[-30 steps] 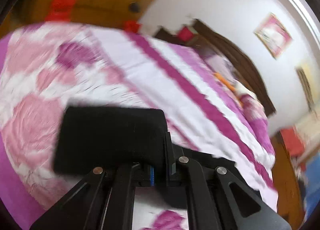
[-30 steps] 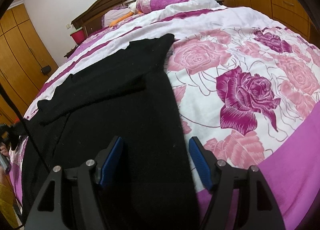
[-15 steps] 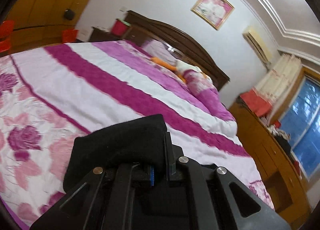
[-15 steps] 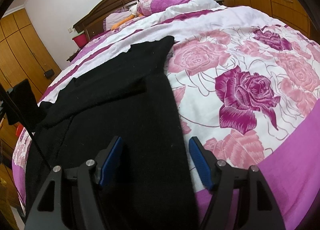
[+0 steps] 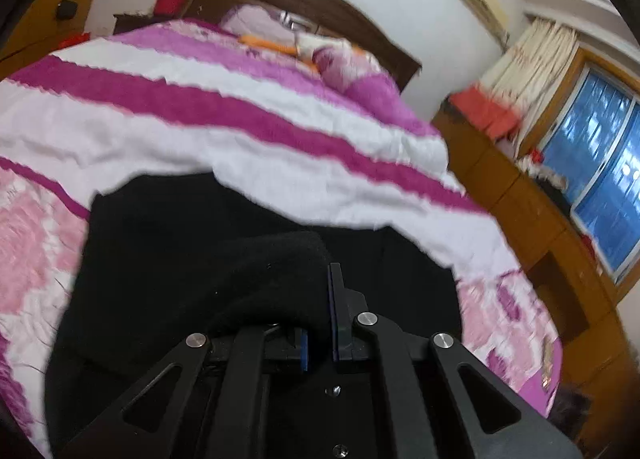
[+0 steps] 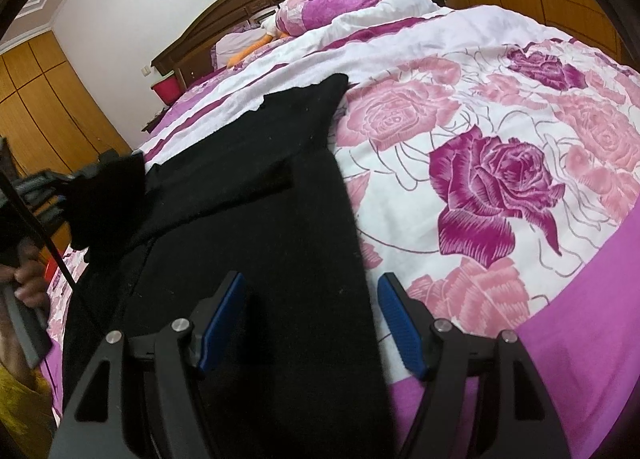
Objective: Fold small clothes
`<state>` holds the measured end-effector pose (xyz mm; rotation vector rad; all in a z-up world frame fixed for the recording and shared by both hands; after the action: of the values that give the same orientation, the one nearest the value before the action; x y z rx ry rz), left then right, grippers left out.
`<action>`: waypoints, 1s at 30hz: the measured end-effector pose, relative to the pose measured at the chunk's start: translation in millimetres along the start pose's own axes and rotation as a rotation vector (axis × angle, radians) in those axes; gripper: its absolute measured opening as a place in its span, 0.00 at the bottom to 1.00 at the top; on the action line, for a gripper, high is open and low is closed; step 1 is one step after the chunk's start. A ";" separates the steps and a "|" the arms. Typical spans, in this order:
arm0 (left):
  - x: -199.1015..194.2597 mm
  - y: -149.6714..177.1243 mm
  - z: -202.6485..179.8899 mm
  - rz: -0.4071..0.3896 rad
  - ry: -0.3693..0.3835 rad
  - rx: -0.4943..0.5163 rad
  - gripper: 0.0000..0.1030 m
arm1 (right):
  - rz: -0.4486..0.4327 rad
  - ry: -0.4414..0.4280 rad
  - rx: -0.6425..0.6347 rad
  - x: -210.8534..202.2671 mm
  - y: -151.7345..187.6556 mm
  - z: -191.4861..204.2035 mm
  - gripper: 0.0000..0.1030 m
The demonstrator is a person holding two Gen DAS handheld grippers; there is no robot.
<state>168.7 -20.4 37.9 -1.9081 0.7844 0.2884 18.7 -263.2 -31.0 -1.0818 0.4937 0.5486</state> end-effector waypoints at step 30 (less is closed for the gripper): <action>-81.1 67.0 68.6 0.170 -0.310 0.060 0.22 | 0.014 -0.023 -0.120 -17.2 -24.6 49.9 0.70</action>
<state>74.1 52.9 -0.1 -1.6901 0.7365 0.6419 26.6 -229.4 15.8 -1.1861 0.4536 0.6085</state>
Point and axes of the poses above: each gripper's, at about its wrist camera, not at the fingertips, and x roughly the way its jaws point, z to its left, y to its underside, the point moved 7 cm from there along x, roughly the way its jaws point, and after that the axes turned 5 degrees about -z, right-handed, at the moved point
